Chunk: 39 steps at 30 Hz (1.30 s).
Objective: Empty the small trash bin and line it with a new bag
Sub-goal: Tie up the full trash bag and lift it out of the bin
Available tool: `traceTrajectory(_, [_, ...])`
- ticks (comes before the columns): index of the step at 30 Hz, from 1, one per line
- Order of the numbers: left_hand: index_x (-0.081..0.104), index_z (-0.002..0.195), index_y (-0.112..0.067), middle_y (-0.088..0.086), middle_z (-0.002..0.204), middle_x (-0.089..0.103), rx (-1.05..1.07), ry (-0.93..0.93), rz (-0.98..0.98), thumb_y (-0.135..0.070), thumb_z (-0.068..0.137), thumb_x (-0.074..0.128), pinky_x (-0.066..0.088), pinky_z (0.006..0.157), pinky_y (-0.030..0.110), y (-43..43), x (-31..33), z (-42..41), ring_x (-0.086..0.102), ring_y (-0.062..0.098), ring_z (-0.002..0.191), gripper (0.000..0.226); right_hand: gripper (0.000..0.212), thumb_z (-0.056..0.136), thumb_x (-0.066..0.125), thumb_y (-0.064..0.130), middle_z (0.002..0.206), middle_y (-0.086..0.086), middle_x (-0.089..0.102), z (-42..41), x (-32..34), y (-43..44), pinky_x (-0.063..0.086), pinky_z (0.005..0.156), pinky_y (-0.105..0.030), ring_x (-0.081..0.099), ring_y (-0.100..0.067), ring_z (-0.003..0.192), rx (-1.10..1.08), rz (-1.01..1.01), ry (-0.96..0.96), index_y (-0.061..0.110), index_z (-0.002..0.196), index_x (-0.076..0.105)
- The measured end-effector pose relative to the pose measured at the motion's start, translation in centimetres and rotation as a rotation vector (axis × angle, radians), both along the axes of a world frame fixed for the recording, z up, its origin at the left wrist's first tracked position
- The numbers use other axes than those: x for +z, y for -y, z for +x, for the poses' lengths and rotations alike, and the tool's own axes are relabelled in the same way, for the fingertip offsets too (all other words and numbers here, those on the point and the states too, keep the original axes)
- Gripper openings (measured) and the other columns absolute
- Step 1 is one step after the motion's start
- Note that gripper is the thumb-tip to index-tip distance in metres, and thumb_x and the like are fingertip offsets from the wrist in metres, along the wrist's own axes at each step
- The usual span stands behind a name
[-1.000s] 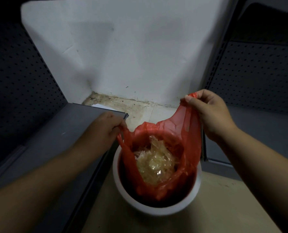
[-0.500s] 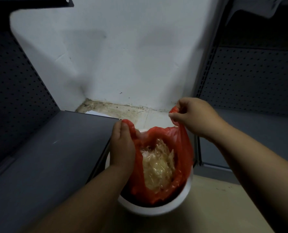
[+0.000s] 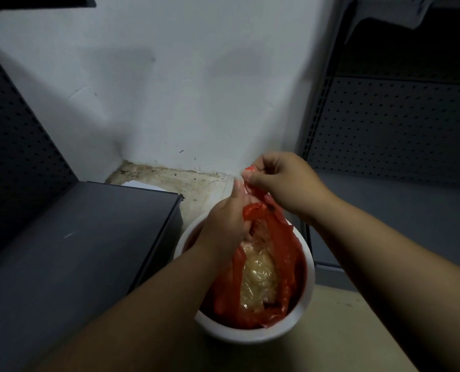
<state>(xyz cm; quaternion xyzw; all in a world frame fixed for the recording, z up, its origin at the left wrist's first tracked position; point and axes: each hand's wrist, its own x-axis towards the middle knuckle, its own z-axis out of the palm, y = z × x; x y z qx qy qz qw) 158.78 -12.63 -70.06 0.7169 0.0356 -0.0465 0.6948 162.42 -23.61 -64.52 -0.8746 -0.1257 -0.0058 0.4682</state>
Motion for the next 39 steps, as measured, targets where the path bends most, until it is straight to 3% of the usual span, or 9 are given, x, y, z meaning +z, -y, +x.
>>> traceTrajectory(5, [0.062,0.056,-0.008,-0.002,0.027,0.044,-0.045,-0.098,-0.223,-0.064,0.09,0.005,0.037,0.04,0.017,0.5,0.1,0.7,0.041,0.008,0.027,0.087,0.035,0.094,0.054,0.032,0.064,-0.006,0.058,0.0,-0.4,0.4,0.039,0.061,-0.026,0.048,-0.006,0.057,0.002,-0.024,0.081,0.008,0.07,0.064])
traceTrajectory(9, [0.064,0.054,-0.01,-0.002,0.027,0.034,-0.028,-0.11,-0.258,-0.076,0.08,-0.002,0.026,0.042,0.023,-0.2,-0.6,1.5,0.028,0.013,0.029,0.096,0.02,0.077,0.07,0.046,0.073,0.013,0.052,-0.3,-1.5,2.2,0.035,0.066,-0.016,0.047,0.002,0.071,0.109,-0.189,0.296,0.027,0.073,0.064])
traceTrajectory(13, [0.061,0.047,-0.014,-0.003,0.027,0.035,-0.03,-0.1,-0.269,-0.075,0.08,-0.002,0.026,0.041,0.021,-0.3,-0.6,1.9,0.03,0.009,0.025,0.094,0.035,0.067,0.075,0.048,0.073,0.01,0.053,-0.4,-2.9,2.4,0.03,0.068,-0.012,0.045,-0.007,0.073,0.21,-0.387,0.395,0.015,0.08,0.071])
traceTrajectory(18, [0.052,0.047,-0.012,0.0,0.034,0.038,-0.04,-0.077,-0.081,-0.072,0.085,0.011,0.03,0.043,0.024,-0.2,-0.5,1.9,0.034,0.014,0.035,0.081,0.015,0.081,0.073,0.022,0.065,0.01,0.059,0.0,-3.1,1.5,0.037,0.062,-0.008,0.052,0.003,0.062,0.135,-0.173,0.263,0.014,0.069,0.067])
traceTrajectory(22, [0.058,0.066,-0.009,0.004,0.053,0.049,-0.086,0.055,0.08,-0.035,0.098,0.038,0.039,0.056,0.028,-0.9,-0.5,2.1,0.046,0.016,0.051,0.046,0.015,0.086,0.067,0.02,0.08,-0.012,0.067,0.4,-4.8,1.2,0.05,0.075,-0.039,0.06,-0.021,0.074,-0.136,0.135,0.03,0.008,0.077,0.064])
traceTrajectory(28, [0.073,0.096,-0.013,0.0,0.061,0.063,0.012,0.156,0.258,-0.017,0.091,0.056,0.049,0.069,0.031,-2.0,-1.7,2.9,0.059,0.013,0.06,0.019,0.021,0.093,0.051,0.037,0.094,0.016,0.065,-2.0,-6.6,1.6,0.051,0.074,-0.009,0.062,0.005,0.08,0.184,0.252,-0.42,0.028,0.111,0.058])
traceTrajectory(33, [0.067,0.083,-0.012,0.002,0.059,0.064,0.084,0.187,0.559,-0.019,0.085,0.065,0.049,0.059,0.026,-1.9,-1.3,3.0,0.06,0.012,0.052,0.008,0.018,0.074,0.077,0.016,0.084,0.0,0.069,-1.3,-7.2,2.1,0.049,0.074,-0.028,0.063,-0.013,0.076,0.185,-0.268,-0.206,0.018,0.091,0.071])
traceTrajectory(36, [0.067,0.093,-0.005,-0.004,0.066,0.057,-0.266,0.127,0.977,-0.022,0.095,0.048,0.041,0.054,0.021,-1.4,-0.3,2.8,0.055,0.012,0.061,0.026,0.004,0.077,0.066,0.009,0.078,-0.003,0.066,-0.7,-7.8,2.6,0.046,0.069,-0.029,0.06,-0.018,0.076,0.05,-0.3,-0.054,0.008,0.081,0.068])
traceTrajectory(39, [0.066,0.068,-0.017,-0.005,0.055,0.053,-0.459,-0.102,0.817,-0.021,0.096,0.047,0.043,0.055,0.019,-1.8,0.5,3.1,0.05,0.008,0.051,0.033,0.009,0.078,0.067,0.021,0.085,0.0,0.064,-0.9,-8.6,3.0,0.047,0.082,-0.035,0.052,-0.017,0.084,0.014,-0.345,0.118,0.019,0.083,0.059])
